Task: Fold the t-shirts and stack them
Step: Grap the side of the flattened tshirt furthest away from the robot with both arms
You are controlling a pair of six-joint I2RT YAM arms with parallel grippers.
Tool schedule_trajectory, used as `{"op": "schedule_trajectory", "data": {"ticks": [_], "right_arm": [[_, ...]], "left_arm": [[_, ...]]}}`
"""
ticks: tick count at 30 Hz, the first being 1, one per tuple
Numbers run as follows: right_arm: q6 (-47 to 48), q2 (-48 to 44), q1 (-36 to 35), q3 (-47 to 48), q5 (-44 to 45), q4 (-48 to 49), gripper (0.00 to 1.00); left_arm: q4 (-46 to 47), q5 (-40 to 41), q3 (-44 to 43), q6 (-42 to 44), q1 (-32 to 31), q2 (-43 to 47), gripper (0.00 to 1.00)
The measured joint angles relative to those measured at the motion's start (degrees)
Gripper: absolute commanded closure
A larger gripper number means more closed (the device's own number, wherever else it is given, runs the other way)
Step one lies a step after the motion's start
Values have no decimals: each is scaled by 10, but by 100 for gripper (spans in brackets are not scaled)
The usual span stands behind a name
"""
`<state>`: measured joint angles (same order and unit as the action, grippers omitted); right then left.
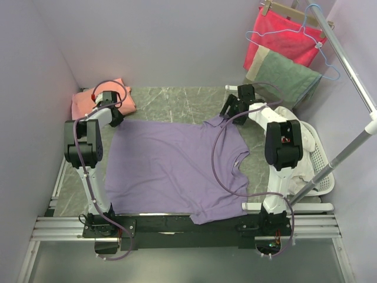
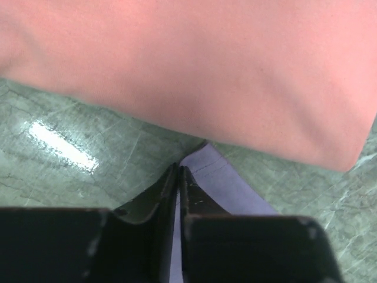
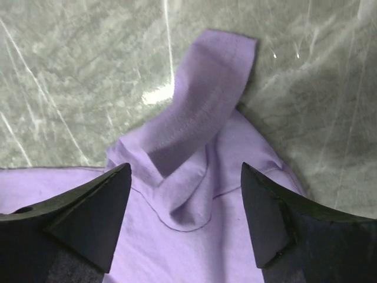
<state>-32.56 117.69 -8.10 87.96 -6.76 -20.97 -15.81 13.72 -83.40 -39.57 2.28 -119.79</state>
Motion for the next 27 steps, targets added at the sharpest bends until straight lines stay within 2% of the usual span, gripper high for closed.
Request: {"op": "schedule_trajectory", "data": {"ticks": [2,6,14,27], "right_arm": [[-2,3,0,11,-1,-3,23],[-5,17,0,46,-4,2,30],[-9,55,0,92,-17,3,31],[-17,35,-2,16,-16,14,32]], "left_arm": [[-1,0,0,0,0,0,99],[-2,0,-1,0,0,0,99],[-2,0,-1,2,0,0,99],[-4,0,-1,2,0,0,99]]}}
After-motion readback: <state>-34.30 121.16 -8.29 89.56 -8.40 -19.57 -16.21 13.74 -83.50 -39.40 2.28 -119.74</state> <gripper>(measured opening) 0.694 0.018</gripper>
